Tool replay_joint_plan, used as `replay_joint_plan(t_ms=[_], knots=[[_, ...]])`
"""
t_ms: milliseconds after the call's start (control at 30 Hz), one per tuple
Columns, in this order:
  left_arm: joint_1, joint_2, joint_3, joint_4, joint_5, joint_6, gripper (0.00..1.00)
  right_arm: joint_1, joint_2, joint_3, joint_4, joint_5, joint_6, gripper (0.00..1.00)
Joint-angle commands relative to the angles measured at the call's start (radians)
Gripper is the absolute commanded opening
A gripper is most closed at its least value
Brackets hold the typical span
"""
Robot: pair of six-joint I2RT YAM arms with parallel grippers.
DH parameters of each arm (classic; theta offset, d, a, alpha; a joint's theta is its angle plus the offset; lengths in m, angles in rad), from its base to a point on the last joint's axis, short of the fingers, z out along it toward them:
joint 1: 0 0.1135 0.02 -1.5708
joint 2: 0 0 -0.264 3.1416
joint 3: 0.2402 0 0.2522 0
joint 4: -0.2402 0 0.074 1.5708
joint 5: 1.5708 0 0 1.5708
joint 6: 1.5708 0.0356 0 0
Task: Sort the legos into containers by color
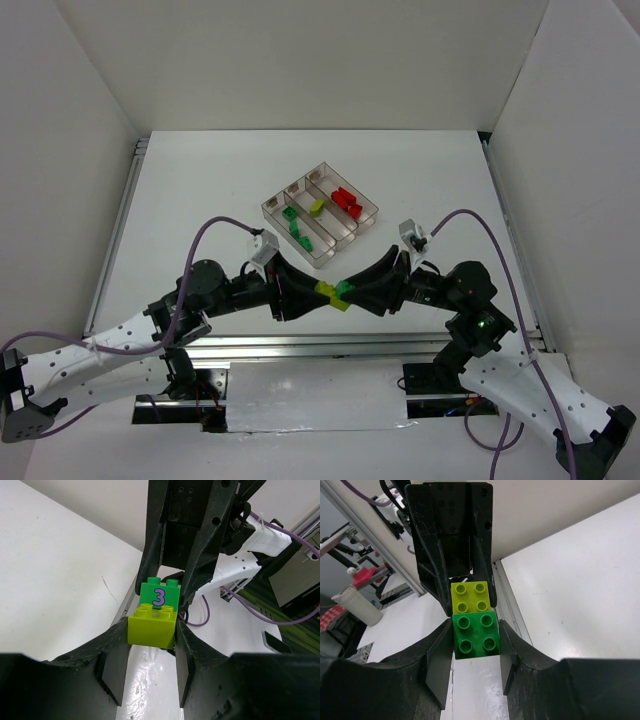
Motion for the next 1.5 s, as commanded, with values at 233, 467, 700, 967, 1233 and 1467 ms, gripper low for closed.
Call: replay_joint_plan(t_ms=[233, 467, 700, 967, 1233, 1467], knots=[[0.011, -0.023, 0.007, -0.167, -0.175, 0.051, 0.0, -0.051, 0.024, 0.055, -0.045, 0.33, 0.02, 0.0], [0.014, -0.125, -0.048, -0.325, -0.435, -0.009, 0.0, -0.057, 0.276, 0.182, -0.063, 0.491, 0.016, 0.0], [0.017, -0.221, 0.018, -0.529, -0.647, -0.085, 0.0, -0.057, 0.812, 0.509, -0.207, 0.632, -0.053, 0.0], [0.02, -0.284, 0.102, -0.678, -0.798, -0.141, 0.0, -0.054, 1.17, 0.764, -0.308, 0.617, -0.061, 0.05], [0.02, -0.256, 0.157, -0.727, -0.905, -0.18, 0.0, -0.049, 1.241, 0.718, -0.258, 0.555, -0.026, 0.57], [0.058, -0.06, 0.265, -0.723, -0.956, -0.19, 0.0, -0.049, 1.172, 0.719, -0.284, 0.581, -0.021, 0.96]])
